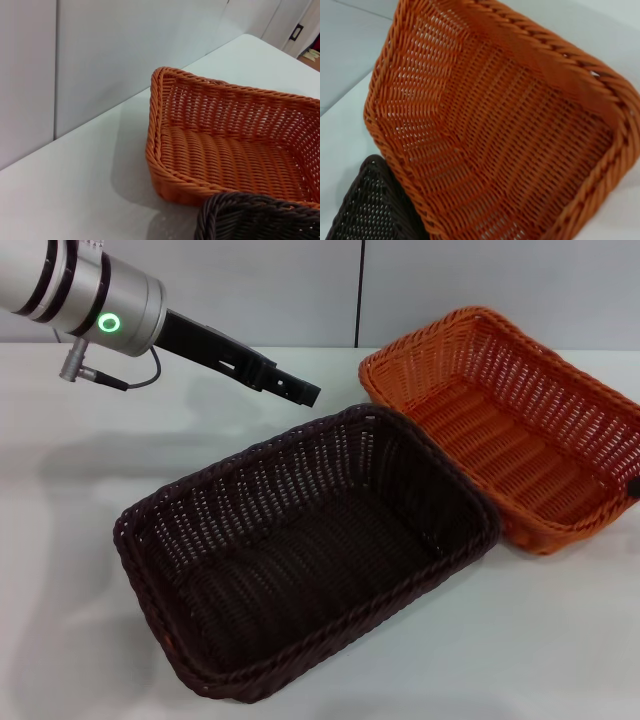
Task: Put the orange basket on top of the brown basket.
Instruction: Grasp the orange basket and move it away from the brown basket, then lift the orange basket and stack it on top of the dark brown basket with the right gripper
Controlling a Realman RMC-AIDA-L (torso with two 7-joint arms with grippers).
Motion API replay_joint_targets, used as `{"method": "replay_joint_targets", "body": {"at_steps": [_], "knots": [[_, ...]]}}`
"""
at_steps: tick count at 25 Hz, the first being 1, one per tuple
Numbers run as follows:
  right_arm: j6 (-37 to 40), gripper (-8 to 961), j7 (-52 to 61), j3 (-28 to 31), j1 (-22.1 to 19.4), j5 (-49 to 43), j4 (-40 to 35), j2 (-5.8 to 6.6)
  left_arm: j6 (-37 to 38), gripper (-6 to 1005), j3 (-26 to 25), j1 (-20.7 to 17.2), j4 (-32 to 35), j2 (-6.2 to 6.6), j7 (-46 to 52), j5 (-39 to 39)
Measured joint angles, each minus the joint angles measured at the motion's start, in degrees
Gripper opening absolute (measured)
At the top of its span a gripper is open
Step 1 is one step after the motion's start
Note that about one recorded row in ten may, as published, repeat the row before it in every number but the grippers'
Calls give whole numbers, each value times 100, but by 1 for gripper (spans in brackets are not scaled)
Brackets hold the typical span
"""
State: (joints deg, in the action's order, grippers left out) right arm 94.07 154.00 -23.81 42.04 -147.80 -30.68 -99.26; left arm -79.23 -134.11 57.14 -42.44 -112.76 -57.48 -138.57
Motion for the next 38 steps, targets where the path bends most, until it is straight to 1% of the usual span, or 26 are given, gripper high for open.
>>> {"method": "replay_joint_targets", "body": {"at_steps": [2, 10, 11, 12, 13, 14, 18, 22, 27, 33, 38], "knots": [[-135, 578, -48, -6, 3, 18, -25, -103, 0, 860, 0, 10, 0, 0, -11, -5], [-349, 567, -132, 16, 6, 33, 38, -188, 63, 861, 0, 45, 76, -7, -58, -19], [-386, 566, -149, 8, 6, 33, 44, -209, 76, 861, 0, 48, 78, -14, -76, -14], [-472, 564, -191, -3, 8, 33, 48, -268, 85, 861, 0, 49, 79, -24, -94, -9], [-513, 563, -209, -4, 10, 33, 49, -299, 88, 861, 0, 50, 80, -27, -97, -8], [-513, 562, -209, -4, 10, 33, 49, -299, 95, 861, 0, 54, 82, -35, -104, -6], [-637, 556, -375, 19, 15, 33, 51, -392, 108, 860, 0, 64, 87, -47, -105, -6], [-694, 551, -576, 36, 21, 48, 57, -419, 181, 860, 0, 75, 138, -61, -105, -6], [-791, 395, -703, 7, -63, 126, -4, -481, 266, 861, 0, 116, 228, -62, -108, -21], [-1111, 376, -806, 24, -255, 129, -62, -493, 318, 861, -1, 128, 253, -61, -114, -29], [-1392, 353, -807, 37, -470, 183, -277, -523, 404, 860, -1, 137, 328, -61, -114, -30]]}}
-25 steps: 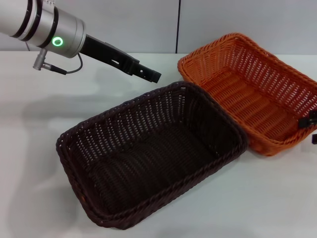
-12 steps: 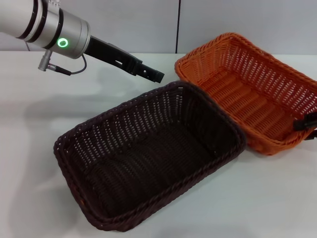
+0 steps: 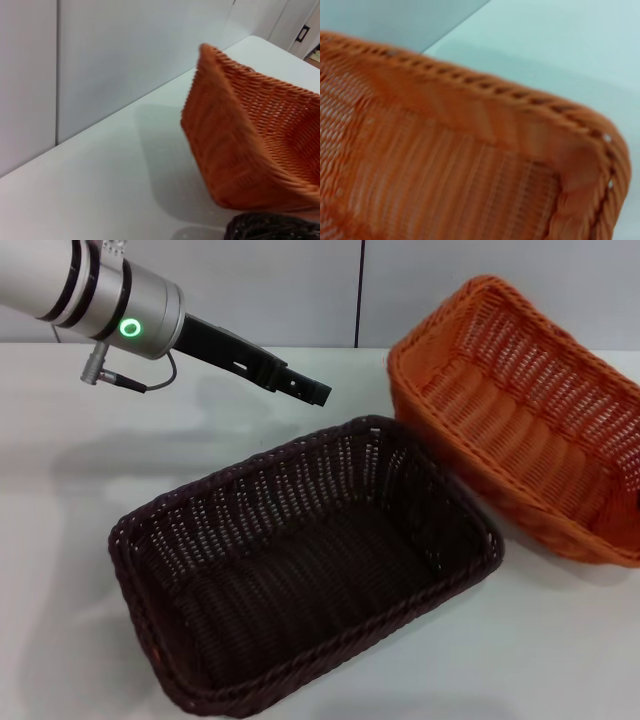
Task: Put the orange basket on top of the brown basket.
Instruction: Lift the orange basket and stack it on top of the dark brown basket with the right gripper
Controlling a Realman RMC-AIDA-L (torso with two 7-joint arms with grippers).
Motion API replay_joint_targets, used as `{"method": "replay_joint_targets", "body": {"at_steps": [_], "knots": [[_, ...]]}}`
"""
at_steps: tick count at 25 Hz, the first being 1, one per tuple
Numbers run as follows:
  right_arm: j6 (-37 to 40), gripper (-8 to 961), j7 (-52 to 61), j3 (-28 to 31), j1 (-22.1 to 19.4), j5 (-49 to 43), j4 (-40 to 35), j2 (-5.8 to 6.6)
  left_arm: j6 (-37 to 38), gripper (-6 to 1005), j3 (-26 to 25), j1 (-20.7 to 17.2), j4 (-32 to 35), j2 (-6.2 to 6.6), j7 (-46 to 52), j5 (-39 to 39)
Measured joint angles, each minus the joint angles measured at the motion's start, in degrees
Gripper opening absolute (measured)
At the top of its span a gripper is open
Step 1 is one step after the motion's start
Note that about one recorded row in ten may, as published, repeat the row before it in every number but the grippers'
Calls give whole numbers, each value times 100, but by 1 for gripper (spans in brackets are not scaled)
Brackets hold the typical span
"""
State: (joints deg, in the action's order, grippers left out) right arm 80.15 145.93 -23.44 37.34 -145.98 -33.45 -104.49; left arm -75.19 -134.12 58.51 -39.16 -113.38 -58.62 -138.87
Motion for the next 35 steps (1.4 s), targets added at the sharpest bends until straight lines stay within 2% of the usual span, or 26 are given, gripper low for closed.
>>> {"method": "replay_joint_targets", "body": {"at_steps": [6, 8, 15, 26, 30, 32, 33, 35], "knots": [[-314, 326, -146, -2, -192, 276, -61, -21, 64, 860, 0, 53, 58, -3, -9, -12], [-422, 213, -205, 7, -227, 321, -49, -35, 108, 860, 0, 58, 58, -8, -9, -13], [-745, 186, -431, 28, -397, 736, 4, -122, 202, 860, 0, 98, 105, -16, -7, -14], [-994, 172, -907, 34, -907, 2132, 10, -137, 406, 861, -44, 79, 57, -18, 30, 17], [-1094, 171, -1269, 42, -1054, 2866, 22, -191, 519, 861, -59, 60, 51, -22, 30, 28], [-1096, 170, -1365, 42, -1071, 3051, 27, -201, 623, 861, -64, 39, 9, -60, 20, 37], [-1095, 169, -1456, 42, -1084, 3249, 29, -210, 732, 861, -68, -19, -121, -126, 6, 67], [-1086, 168, -1630, 42, -1115, 3610, 31, -232, 732, 861, -68, -19, -121, -126, 6, 67]]}}
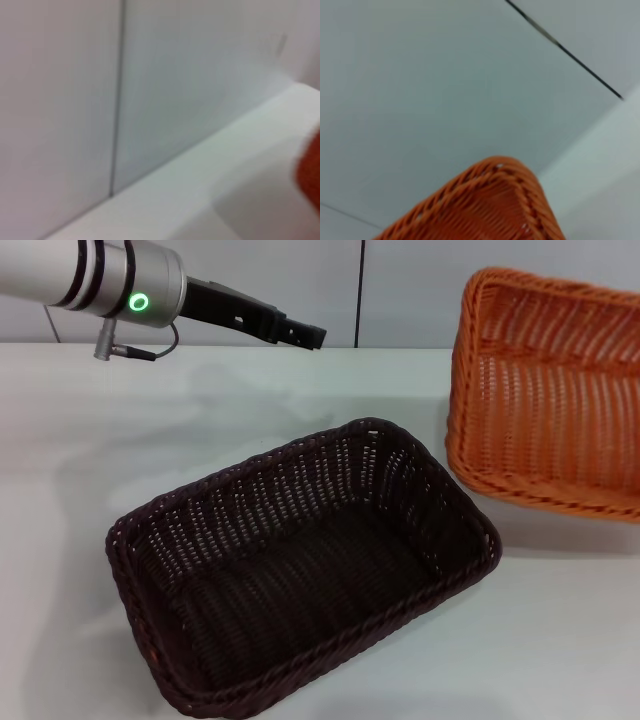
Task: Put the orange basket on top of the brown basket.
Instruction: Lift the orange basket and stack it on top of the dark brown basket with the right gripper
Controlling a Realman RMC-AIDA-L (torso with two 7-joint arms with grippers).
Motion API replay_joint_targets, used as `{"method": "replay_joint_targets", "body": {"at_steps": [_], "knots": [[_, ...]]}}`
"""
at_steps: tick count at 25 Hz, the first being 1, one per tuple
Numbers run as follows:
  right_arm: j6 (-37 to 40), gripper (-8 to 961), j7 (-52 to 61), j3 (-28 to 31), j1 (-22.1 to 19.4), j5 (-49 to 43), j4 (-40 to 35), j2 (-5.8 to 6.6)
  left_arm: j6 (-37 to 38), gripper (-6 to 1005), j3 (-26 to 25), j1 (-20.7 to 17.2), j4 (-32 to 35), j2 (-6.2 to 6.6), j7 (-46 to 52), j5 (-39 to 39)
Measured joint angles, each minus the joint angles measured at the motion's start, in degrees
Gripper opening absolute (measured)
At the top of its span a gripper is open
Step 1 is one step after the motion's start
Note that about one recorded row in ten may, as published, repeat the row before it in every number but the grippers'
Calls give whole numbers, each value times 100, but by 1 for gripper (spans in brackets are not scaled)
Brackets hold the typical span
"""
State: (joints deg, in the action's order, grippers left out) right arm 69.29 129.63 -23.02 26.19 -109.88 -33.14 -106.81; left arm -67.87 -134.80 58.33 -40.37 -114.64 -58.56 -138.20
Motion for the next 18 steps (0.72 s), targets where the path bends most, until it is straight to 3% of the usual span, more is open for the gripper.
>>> {"method": "replay_joint_targets", "body": {"at_steps": [1, 3, 4, 11, 18], "knots": [[9, 170, -80, 0, -13, 157, 2, -10, 169, 861, -1, -88, -190, -92, -6, 39], [41, 173, -218, 0, -37, 496, 10, -25, 169, 860, -1, -88, -190, -92, -6, 39], [65, 175, -259, -1, -39, 603, 15, -29, 480, 860, 29, -208, -366, -231, -8, 113], [552, 188, -561, -46, 33, 1430, 44, -66, 865, 860, 50, -384, -330, -294, -14, 431], [1344, 200, -568, -238, 375, 1456, -3, -373, 1286, 861, 55, -513, -242, -309, -216, 894]]}}
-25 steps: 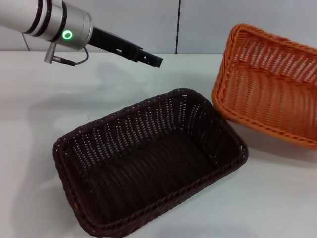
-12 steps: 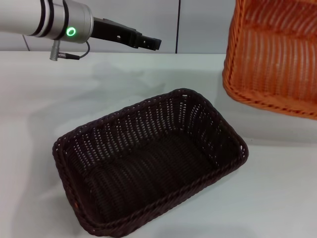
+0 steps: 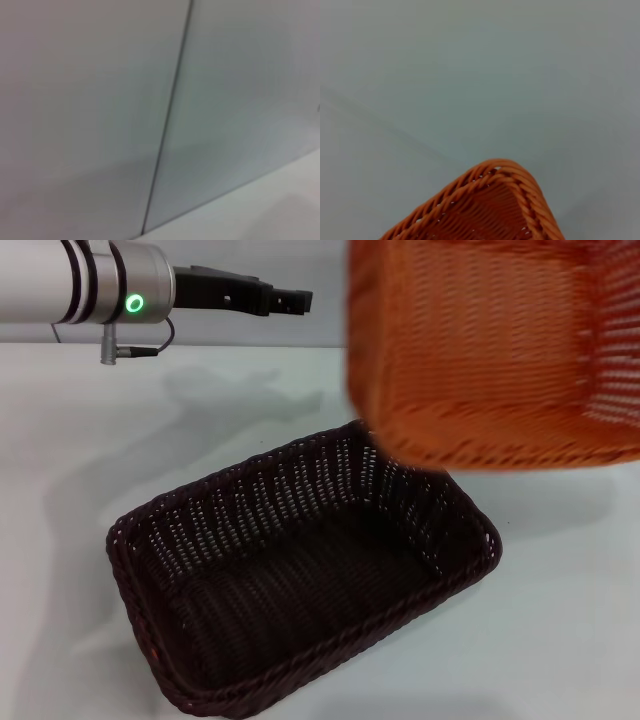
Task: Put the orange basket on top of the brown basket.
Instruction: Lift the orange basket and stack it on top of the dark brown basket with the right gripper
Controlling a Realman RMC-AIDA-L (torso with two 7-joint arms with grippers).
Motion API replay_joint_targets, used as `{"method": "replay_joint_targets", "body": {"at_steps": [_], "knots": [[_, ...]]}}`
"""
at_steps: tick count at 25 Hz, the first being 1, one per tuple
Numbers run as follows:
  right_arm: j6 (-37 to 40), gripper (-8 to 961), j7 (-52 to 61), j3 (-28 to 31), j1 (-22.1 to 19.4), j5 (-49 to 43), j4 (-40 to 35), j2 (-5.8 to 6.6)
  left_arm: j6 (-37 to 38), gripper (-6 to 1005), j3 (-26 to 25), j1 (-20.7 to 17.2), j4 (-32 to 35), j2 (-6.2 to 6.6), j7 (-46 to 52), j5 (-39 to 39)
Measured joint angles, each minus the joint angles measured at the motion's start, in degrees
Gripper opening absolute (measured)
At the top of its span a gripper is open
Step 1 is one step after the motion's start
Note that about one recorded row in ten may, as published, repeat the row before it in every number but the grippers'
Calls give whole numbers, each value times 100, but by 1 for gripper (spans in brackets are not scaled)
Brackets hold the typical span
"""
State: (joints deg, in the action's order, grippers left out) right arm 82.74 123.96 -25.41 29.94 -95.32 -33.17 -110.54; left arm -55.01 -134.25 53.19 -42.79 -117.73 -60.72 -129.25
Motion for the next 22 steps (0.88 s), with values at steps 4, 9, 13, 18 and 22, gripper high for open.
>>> {"method": "replay_joint_targets", "body": {"at_steps": [4, 9, 13, 18, 22], "knots": [[300, 207, -15, -488, 204, -1, -15, -313, 279, 861, 3, -7, 94, 1, -24, 98], [347, 216, -186, -936, 324, -3, 53, -650, 455, 860, 17, 38, 170, -6, -35, 115], [340, 223, -358, -1229, 351, -14, 136, -727, 536, 860, 39, 57, 200, -11, -84, 182], [335, 232, -410, -1590, 350, -34, 156, -714, 629, 860, 138, 65, 263, -12, -116, 308], [330, 305, -400, -1639, 334, -52, 187, -691, 664, 860, 156, 73, 320, -13, -170, 370]]}}
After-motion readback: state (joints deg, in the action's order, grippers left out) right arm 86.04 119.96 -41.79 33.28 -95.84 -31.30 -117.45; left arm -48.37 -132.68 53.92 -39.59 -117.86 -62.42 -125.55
